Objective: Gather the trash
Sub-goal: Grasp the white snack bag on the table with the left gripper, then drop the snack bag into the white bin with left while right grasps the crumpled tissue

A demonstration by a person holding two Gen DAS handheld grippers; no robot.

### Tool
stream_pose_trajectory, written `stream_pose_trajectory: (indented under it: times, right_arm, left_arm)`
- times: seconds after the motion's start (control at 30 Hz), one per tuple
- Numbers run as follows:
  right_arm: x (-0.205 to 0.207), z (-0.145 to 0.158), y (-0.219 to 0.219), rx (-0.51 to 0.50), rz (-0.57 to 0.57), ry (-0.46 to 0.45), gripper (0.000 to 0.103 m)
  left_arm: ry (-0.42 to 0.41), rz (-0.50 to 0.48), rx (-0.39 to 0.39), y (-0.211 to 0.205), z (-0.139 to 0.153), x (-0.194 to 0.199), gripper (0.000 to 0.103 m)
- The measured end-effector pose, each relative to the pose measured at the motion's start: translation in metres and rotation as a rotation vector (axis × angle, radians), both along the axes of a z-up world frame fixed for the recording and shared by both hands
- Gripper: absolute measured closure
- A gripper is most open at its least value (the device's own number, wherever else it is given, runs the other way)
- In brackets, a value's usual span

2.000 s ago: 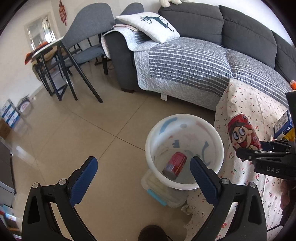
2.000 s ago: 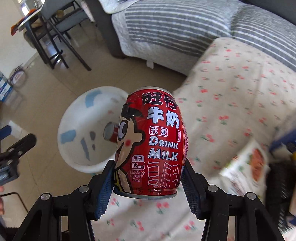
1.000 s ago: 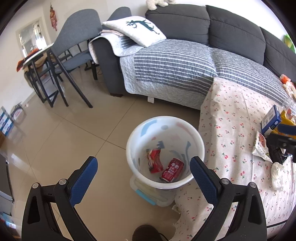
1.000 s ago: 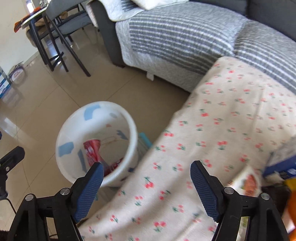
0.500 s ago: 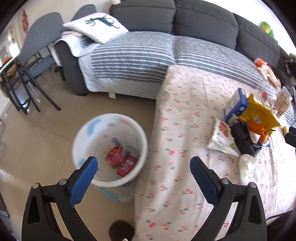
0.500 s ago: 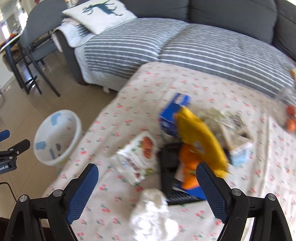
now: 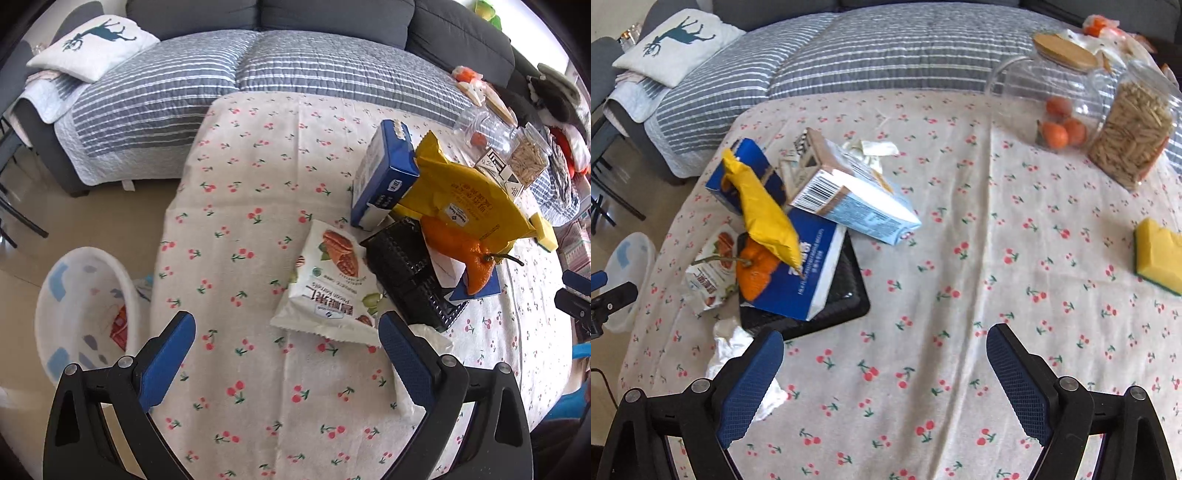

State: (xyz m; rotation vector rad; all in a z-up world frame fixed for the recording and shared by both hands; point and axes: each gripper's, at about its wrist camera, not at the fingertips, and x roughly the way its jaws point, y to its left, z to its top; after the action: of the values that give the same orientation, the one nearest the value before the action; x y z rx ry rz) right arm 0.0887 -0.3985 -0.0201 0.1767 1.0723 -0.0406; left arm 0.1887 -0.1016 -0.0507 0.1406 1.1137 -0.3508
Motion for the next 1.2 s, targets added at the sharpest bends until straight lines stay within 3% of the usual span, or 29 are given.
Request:
stream_pose_trajectory:
  times: [0.13,0.33,0.47,0.8,0.93,1.2]
  right_arm:
    - [-0.006,-0.004,-0.014,-0.011,-0.015,0.023,0.011]
    - [-0.007,-0.012,-0.03,-0.02,-0.031,0.056,0.011]
    - [-0.01,-0.016,-0.035,-0.036,-0.034,0.072,0.011]
    - [-0.011,-0.027,-0.037,-0.053,-0.028,0.109,0.011]
    - [-0.01,-0.028,-0.03,-0.048,-0.017,0.111,0.011]
    - [-0.007,-0.036,0.015,-0.009,0.08,0.129,0.011]
  left_arm:
    - [0.045,-0.036,-0.006,-0.02,-0.018,0.011,0.01]
    - [0.101,-0.075,0.065,-0.04,-0.046,0.018,0.027]
    - [0.089,-0.093,0.087,-0.044,-0.044,0.014,0.033]
    - [0.096,-0.093,0.037,-0.036,-0.034,0.005,0.056]
    - [0.077,-0.09,-0.005,-0.023,-0.018,-0.003,0.057]
    - [0.045,-0.064,-0.016,0.017,0.001,-0.024,0.057]
